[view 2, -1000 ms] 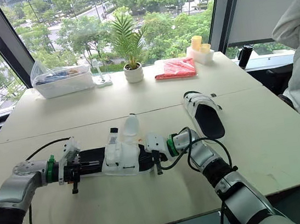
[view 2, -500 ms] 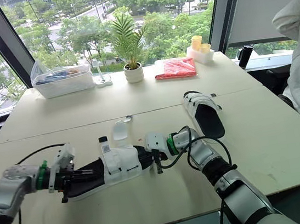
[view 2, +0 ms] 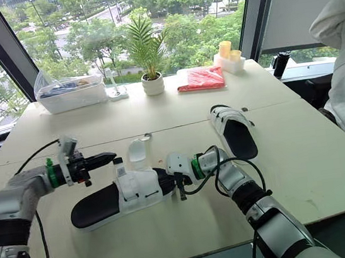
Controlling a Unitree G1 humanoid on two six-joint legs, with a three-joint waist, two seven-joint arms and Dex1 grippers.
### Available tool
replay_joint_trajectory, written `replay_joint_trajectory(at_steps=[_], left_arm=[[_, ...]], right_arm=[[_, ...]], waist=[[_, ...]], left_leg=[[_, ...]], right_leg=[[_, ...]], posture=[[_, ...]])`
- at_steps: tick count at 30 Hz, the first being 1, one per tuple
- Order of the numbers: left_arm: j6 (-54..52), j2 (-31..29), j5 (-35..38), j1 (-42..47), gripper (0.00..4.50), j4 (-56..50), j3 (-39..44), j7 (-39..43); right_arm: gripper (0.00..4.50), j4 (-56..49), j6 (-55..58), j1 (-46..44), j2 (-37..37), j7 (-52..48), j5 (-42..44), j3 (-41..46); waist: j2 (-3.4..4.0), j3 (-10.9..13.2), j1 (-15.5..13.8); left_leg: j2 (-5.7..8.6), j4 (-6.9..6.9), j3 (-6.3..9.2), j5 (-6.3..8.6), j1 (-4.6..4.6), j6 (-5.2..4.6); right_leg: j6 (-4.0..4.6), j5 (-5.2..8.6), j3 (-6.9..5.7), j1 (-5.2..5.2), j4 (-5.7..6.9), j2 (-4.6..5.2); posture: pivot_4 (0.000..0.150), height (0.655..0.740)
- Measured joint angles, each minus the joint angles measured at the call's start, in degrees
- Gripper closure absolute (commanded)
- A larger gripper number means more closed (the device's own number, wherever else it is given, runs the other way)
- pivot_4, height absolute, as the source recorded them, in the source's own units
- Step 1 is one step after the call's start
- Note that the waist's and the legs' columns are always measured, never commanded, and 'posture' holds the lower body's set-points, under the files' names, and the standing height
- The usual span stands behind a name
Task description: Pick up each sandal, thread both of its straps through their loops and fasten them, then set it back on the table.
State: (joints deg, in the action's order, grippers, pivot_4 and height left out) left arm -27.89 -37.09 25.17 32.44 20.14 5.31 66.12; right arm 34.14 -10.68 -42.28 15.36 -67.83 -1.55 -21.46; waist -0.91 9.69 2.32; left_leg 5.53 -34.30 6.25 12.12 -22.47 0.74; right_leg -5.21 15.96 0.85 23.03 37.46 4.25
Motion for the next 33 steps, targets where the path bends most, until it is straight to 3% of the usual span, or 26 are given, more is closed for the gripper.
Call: replay_joint_trajectory(at_steps=[10, 20, 27, 33], left_arm=[[12.7, 0.4, -10.2, 1.4, 4.46, 8.3, -8.1, 3.1], [18.4, -0.2, -13.9, 0.9, 4.46, 8.2, -9.2, 4.0], [11.9, -0.5, -10.1, 1.4, 4.46, 9.1, -4.9, 2.2], [-1.2, -1.3, -0.9, 4.4, 4.46, 6.7, 3.4, 0.9]], right_arm=[[4.50, -0.2, 0.1, 0.0, 0.0, 0.0, 0.0, -0.1], [4.50, 0.1, 0.1, 0.0, -0.4, 0.3, 0.0, -0.1], [4.50, 1.1, -1.8, 0.0, -0.9, 0.8, 0.0, 0.0], [4.50, 1.4, -2.4, 0.1, -0.9, 0.8, 0.0, 0.0]], waist=[[0.00, 0.0, 0.0], [0.03, -0.1, 0.1], [0.01, 0.0, 0.2], [-0.01, 0.0, 0.2]], left_leg=[[0.00, 0.01, 0.00, 0.00, 0.00, 0.00], [0.00, 0.01, 0.00, 0.00, 0.02, -0.01], [-0.07, 0.01, 0.00, 0.00, 0.02, -0.01], [-0.09, 0.00, 0.00, 0.00, 0.01, 0.00]], right_leg=[[0.00, 0.00, 0.01, 0.02, 0.00, 0.00], [0.00, 0.00, 0.01, 0.00, 0.00, 0.00], [0.00, 0.00, 0.03, 0.06, 0.10, -0.11], [0.00, 0.00, 0.03, 0.06, 0.10, -0.12]], posture=[[0.150, 0.7400], [0.150, 0.7400], [0.150, 0.7400], [0.150, 0.7400]])
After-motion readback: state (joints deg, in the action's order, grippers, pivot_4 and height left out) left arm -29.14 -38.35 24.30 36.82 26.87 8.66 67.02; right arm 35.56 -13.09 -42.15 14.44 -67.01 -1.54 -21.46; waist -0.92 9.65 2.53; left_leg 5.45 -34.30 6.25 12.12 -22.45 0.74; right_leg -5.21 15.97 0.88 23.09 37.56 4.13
